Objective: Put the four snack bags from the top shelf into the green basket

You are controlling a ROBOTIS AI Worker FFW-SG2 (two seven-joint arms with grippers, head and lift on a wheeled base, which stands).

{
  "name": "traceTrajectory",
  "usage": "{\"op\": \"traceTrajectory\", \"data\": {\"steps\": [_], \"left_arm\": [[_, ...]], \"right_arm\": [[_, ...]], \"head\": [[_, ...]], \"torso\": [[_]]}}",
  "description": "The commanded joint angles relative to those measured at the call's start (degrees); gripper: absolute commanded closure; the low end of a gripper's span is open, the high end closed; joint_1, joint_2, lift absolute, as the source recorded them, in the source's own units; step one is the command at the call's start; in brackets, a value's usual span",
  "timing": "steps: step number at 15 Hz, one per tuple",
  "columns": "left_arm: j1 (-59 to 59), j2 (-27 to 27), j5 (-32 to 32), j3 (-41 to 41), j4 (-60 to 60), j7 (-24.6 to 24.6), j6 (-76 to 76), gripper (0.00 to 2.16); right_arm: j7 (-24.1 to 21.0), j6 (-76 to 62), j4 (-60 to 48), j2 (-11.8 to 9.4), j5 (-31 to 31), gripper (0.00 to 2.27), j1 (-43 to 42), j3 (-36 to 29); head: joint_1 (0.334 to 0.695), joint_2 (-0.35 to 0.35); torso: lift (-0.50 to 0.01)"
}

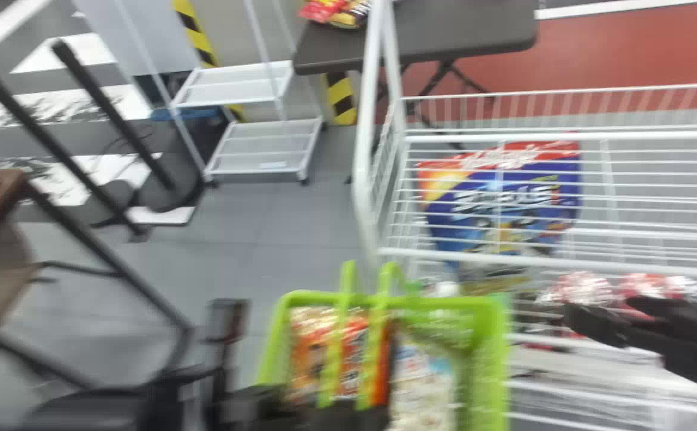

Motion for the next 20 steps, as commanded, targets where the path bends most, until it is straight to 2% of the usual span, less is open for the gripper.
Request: {"op": "traceTrajectory", "data": {"steps": [1, 2, 3, 5, 10, 15, 16, 18, 19, 20], "left_arm": [[0.0, 0.0, 0.1, -0.1, -0.1, -0.6, 0.0, 2.15], [0.0, 0.0, 0.1, -0.1, -0.1, -0.6, 0.0, 2.15], [0.2, 0.0, 0.1, -0.1, -0.1, -0.6, 0.0, 2.15], [0.4, -0.1, 0.2, 0.2, 0.0, -0.6, -0.2, 2.15], [0.8, -0.2, 0.3, 0.6, 0.0, -0.6, -0.2, 2.15], [0.9, -0.1, 0.3, 1.3, 0.3, -0.6, -0.4, 2.15], [1.0, -0.1, 0.3, 1.3, 0.3, -0.6, -0.5, 2.15], [1.0, -0.1, 0.4, 1.3, 0.4, -0.6, -0.7, 2.15], [1.1, 0.0, 0.4, 1.3, 0.4, -0.6, -0.7, 2.15], [1.1, 0.0, 0.4, 1.3, 0.4, -0.6, -0.7, 2.15]], "right_arm": [[-1.5, -6.0, 5.5, 0.3, 7.0, 0.06, -5.7, -2.3], [-2.8, -10.8, 9.0, 0.3, 10.4, 0.06, -8.6, -2.3], [-3.9, -14.5, 12.4, 0.3, 12.4, 0.06, -10.9, -2.3], [-6.1, -24.3, 21.4, 0.4, 15.3, 0.06, -16.0, -2.5], [-9.3, -32.4, 39.8, 0.4, 21.6, 0.06, -28.2, -5.9], [-15.3, -35.7, 47.8, 0.3, 26.8, 0.07, -33.3, -6.9], [-16.2, -35.2, 49.3, 0.3, 28.6, 0.13, -34.3, -6.8], [-16.4, -31.0, 50.7, 0.4, 30.7, 0.59, -36.0, -6.4], [-16.4, -30.3, 50.7, 0.4, 30.7, 1.14, -36.1, -6.4], [-16.8, -30.3, 50.7, 0.7, 30.7, 1.86, -36.0, -6.4]], "head": [[0.695, 0.073], [0.695, 0.023], [0.695, -0.061], [0.695, -0.120], [0.695, -0.207], [0.695, -0.268], [0.695, -0.278], [0.695, -0.297], [0.695, -0.301], [0.695, -0.304]], "torso": [[0.000], [0.000], [0.000], [0.000], [0.000], [0.000], [0.000], [0.000], [0.000], [0.000]]}}
